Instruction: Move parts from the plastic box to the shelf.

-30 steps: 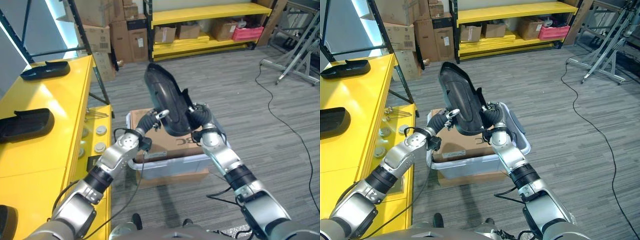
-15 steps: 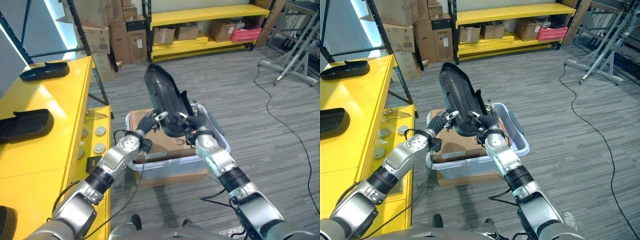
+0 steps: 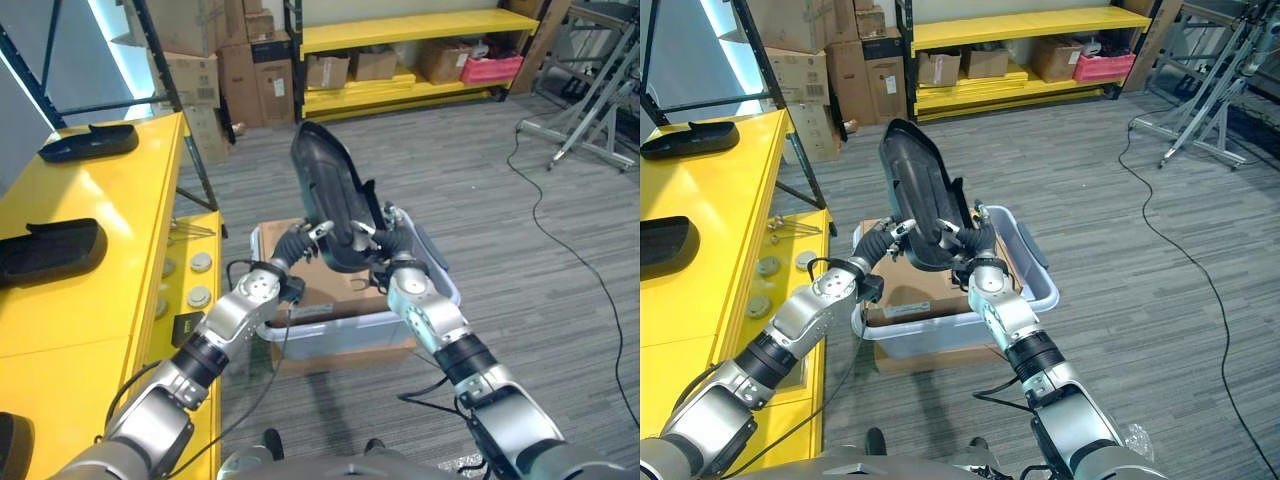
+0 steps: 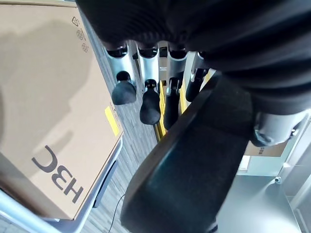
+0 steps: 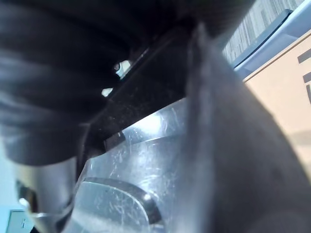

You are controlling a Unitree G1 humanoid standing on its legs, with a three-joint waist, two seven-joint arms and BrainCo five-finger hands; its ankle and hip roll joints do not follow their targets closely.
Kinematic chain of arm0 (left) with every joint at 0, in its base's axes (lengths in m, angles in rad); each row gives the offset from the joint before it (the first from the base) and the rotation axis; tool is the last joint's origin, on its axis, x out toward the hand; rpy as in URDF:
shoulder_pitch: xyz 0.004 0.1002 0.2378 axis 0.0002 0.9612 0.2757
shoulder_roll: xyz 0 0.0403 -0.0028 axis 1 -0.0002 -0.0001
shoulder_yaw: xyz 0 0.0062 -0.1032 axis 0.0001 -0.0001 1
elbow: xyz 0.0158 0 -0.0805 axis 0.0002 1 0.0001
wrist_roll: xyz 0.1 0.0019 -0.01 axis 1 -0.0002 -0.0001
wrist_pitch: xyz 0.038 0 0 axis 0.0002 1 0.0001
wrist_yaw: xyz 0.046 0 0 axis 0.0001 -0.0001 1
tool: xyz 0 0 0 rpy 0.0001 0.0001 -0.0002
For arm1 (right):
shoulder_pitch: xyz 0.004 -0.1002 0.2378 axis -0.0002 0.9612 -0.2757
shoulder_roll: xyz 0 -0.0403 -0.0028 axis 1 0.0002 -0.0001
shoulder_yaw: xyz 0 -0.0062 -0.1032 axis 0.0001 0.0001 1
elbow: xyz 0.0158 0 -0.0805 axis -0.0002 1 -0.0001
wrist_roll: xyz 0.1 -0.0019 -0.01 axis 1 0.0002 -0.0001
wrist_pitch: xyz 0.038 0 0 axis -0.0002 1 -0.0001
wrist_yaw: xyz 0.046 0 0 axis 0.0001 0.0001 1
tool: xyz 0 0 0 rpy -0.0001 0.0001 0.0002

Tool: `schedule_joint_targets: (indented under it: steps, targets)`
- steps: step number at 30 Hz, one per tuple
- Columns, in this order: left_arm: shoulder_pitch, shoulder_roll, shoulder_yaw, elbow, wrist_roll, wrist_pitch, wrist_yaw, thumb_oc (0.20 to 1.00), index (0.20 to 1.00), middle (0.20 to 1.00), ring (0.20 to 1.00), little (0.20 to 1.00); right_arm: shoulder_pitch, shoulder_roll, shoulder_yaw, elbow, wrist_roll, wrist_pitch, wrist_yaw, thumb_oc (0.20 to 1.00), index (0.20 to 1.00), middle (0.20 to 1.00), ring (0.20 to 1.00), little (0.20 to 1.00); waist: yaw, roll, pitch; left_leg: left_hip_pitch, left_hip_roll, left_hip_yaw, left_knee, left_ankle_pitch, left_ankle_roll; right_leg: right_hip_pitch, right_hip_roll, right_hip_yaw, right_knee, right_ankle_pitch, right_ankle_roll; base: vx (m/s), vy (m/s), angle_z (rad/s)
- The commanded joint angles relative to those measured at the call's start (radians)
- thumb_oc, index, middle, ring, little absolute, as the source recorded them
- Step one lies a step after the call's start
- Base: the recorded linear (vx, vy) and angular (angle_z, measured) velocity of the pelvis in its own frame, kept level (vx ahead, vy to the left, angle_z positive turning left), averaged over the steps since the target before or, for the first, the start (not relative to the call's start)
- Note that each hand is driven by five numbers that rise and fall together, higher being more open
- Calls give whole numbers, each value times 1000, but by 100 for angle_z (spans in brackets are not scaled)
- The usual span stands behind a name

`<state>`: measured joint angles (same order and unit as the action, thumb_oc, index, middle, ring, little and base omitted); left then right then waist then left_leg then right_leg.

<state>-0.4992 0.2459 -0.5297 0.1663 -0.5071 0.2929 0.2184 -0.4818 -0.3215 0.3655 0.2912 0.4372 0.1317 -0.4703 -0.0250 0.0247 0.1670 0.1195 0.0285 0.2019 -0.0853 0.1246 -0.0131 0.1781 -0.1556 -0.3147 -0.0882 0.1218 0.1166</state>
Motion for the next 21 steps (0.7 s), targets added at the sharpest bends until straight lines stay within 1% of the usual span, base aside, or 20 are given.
schedule_joint_targets:
  steps: [1, 4, 5, 12, 13, 15, 17, 21]
  targets:
    - [-152, -128, -71, -51, 22, -110, -1, 200, 200, 200, 200, 200, -83, 89, -11, -88, 53, -109, -7, 1000, 1000, 1000, 1000, 1000, 26, 5, -13, 80, -5, -20, -2, -134, 9, 38, 8, -31, 1, -85, 33, 0, 0, 0]
    - [-151, -118, -62, -59, 42, -119, 7, 200, 200, 200, 200, 200, -76, 86, -22, -110, 88, -120, -10, 1000, 1000, 1000, 1000, 1000, 23, 5, -13, 81, -4, -19, -2, -134, 9, 37, 9, -29, 1, -85, 33, 0, 0, 0]
    - [-150, -98, -52, -74, 70, -129, 19, 200, 200, 200, 200, 200, -66, 77, -36, -143, 118, -130, -11, 1000, 1000, 1000, 1000, 1000, 23, 5, -13, 80, -4, -17, -2, -135, 9, 36, 9, -30, 1, -85, 34, 0, 0, 0]
    - [-134, -38, -7, -132, 137, -137, 38, 200, 200, 200, 200, 200, -38, 48, -90, -243, 210, -148, -2, 1000, 1000, 1000, 1000, 1000, 21, 3, -13, 78, -3, -14, -2, -139, 9, 31, 10, -28, 1, -88, 34, 0, 0, 0]
    - [-127, -17, 11, -143, 150, -154, 41, 200, 200, 200, 200, 200, -24, 36, -115, -272, 253, -157, 0, 1000, 1000, 1000, 1000, 1000, 19, 2, -13, 78, -4, -12, -2, -140, 9, 30, 10, -29, 1, -88, 35, 0, 0, 0]
    - [-118, 6, 35, -165, 160, -176, 54, 200, 200, 200, 200, 200, -7, 25, -148, -292, 288, -174, -15, 1000, 1000, 1000, 1000, 1000, 18, 0, -14, 76, -4, -12, -2, -141, 9, 28, 10, -28, 1, -88, 36, 0, 0, 0]
    - [-113, 16, 46, -179, 163, -185, 67, 200, 200, 200, 200, 200, 0, 20, -162, -298, 303, -185, -20, 1000, 1000, 1000, 1000, 1000, 17, 0, -14, 76, -5, -12, -2, -141, 10, 28, 11, -27, 1, -88, 36, 3, 2, -4]
    - [-93, 55, 100, -221, 195, -227, 113, 200, 200, 200, 200, 200, 37, 5, -223, -331, 317, -216, -41, 1000, 1000, 1000, 1000, 1000, 14, -2, -15, 77, -5, -6, -2, -141, 11, 27, 12, -25, 1, -89, 36, 6, 3, -4]
